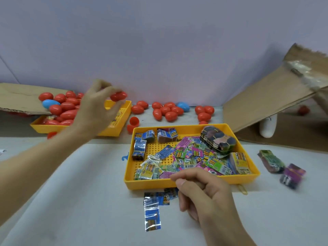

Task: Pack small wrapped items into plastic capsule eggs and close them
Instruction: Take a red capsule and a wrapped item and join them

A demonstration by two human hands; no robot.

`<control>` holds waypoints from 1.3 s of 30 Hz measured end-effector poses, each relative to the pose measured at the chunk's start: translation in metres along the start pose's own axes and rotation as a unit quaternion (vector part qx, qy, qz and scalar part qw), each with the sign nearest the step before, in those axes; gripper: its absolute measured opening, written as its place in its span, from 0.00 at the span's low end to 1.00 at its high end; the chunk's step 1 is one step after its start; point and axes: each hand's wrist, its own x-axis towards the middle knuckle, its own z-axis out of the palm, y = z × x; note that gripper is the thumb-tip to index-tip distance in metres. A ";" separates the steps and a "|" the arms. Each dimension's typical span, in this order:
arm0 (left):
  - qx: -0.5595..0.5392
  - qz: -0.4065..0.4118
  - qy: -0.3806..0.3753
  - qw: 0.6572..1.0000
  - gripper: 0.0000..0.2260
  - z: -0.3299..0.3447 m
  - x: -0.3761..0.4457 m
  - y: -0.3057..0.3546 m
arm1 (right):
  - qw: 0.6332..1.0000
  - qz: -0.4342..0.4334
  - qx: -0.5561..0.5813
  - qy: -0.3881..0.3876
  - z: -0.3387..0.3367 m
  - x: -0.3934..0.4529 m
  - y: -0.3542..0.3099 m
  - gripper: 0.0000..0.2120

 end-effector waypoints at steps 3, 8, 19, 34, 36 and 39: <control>-0.218 0.012 -0.027 0.975 0.15 -0.024 -0.034 0.076 | 1.000 -0.016 0.002 0.003 0.002 -0.001 0.000 0.08; -0.455 -0.160 -0.075 0.873 0.20 -0.039 -0.111 0.164 | 1.000 -0.012 -0.001 0.021 0.005 -0.005 -0.004 0.23; -0.385 -0.259 0.012 0.886 0.09 -0.026 -0.142 0.190 | 0.982 -0.069 -0.156 0.083 0.016 -0.013 0.004 0.15; -0.523 -0.338 -0.078 0.778 0.06 -0.048 -0.139 0.175 | 0.995 -0.042 -0.016 0.087 0.010 -0.014 -0.002 0.10; -0.527 -0.312 -0.079 0.786 0.08 -0.047 -0.140 0.174 | 0.995 -0.033 -0.029 0.090 0.010 -0.015 -0.002 0.13; -0.517 -0.291 -0.074 0.802 0.09 -0.043 -0.142 0.174 | 0.993 -0.018 -0.059 0.097 0.009 -0.015 -0.004 0.21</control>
